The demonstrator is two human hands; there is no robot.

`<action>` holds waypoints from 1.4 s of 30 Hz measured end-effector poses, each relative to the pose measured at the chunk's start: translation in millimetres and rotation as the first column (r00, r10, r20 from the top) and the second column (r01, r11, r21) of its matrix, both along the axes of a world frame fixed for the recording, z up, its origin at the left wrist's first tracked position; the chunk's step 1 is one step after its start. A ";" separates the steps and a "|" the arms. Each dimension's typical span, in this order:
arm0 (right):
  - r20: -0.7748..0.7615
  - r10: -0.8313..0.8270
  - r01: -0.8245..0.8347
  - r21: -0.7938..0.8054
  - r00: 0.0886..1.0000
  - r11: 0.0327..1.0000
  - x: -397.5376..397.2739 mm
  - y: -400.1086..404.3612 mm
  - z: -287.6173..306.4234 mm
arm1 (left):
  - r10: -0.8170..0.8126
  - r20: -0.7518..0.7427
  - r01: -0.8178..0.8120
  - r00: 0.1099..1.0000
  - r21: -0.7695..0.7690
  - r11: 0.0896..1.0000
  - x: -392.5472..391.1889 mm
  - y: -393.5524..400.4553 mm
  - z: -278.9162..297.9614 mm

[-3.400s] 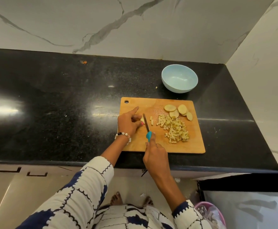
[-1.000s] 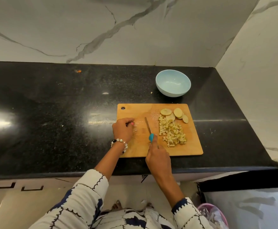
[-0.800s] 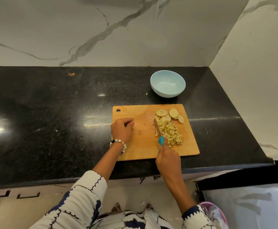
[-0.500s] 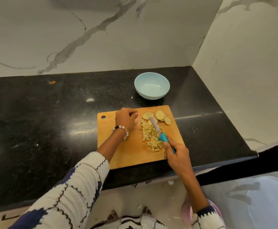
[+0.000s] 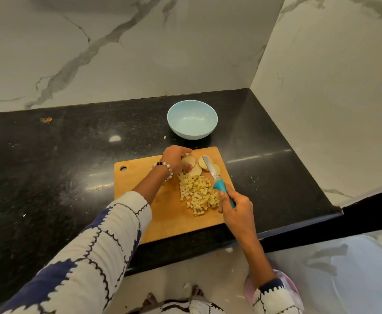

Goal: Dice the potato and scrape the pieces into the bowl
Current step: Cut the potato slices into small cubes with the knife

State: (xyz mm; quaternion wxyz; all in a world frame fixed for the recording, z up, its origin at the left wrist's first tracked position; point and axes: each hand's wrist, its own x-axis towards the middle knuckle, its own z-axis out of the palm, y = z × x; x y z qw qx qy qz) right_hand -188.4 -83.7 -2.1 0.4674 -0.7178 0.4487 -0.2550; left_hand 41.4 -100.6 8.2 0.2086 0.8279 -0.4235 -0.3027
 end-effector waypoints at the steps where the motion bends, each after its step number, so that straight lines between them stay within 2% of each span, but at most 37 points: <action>1: 0.010 0.007 -0.007 -0.006 1.000 1.000 1.5 -0.1 0.1 | 0.004 -0.004 -0.004 1.000 -0.023 1.000 -0.8 1.2 0.4; 5: 0.027 0.006 -0.005 -0.029 1.000 1.000 3.2 -0.6 0.1 | 0.002 0.094 0.016 0.996 -0.193 0.981 -8.3 11.3 -0.2; 7: 0.038 0.001 0.000 -0.025 0.999 1.000 2.8 0.8 0.5 | -0.029 0.176 0.079 0.984 -0.286 0.955 -11.1 18.7 0.5; 9: 0.059 0.008 -0.007 -0.020 0.998 1.000 1.2 3.2 1.7 | -0.072 0.287 0.163 0.955 -0.305 0.939 -12.8 24.8 1.5; 11: 0.079 0.055 -0.051 -0.044 0.995 0.998 0.5 7.0 2.2 | -0.022 0.299 0.125 0.954 -0.330 0.936 -15.2 28.2 4.4; 13: 0.052 0.117 -0.112 -0.082 0.992 0.990 2.0 12.2 -0.9 | 0.118 0.143 -0.059 0.983 -0.361 0.931 -18.5 29.0 9.7; 15: 0.029 0.139 -0.136 -0.087 0.990 0.987 4.3 16.6 -6.2 | 0.257 -0.085 -0.271 0.963 -0.311 0.911 -19.8 28.9 13.3; 18: 0.034 0.136 -0.133 -0.094 0.990 0.987 5.0 21.4 -10.9 | 0.380 -0.449 -0.484 0.809 -0.141 0.864 -18.8 36.6 17.5; 20: 0.020 0.133 -0.130 -0.098 0.991 0.987 3.3 23.8 -13.4 | 0.417 -0.552 -0.541 0.722 -0.075 0.838 -16.3 43.0 17.8; 23: -0.006 0.108 -0.108 -0.108 0.994 0.988 -0.9 28.0 -19.0 | 0.477 -0.586 -0.607 0.655 -0.033 0.794 -13.2 53.7 18.9; 30: 0.036 0.043 -0.037 -0.142 0.998 0.989 -5.8 43.3 -17.5 | 0.551 -0.566 -0.706 0.613 -0.079 0.704 -6.4 82.5 8.3; 33: 0.046 0.072 -0.064 -0.166 0.996 0.984 -0.2 51.8 -13.8 | 0.576 -0.501 -0.712 0.646 -0.124 0.691 -7.2 98.9 -2.9; 37: -0.034 0.153 -0.157 -0.235 0.988 0.959 11.2 61.7 -15.6 | 0.588 -0.329 -0.661 0.739 -0.181 0.728 -11.5 113.4 -15.6; 42: -0.164 0.253 -0.287 -0.238 0.954 0.928 25.4 69.9 -16.0 | 0.490 0.035 -0.477 0.871 -0.182 0.860 -15.8 121.5 -24.7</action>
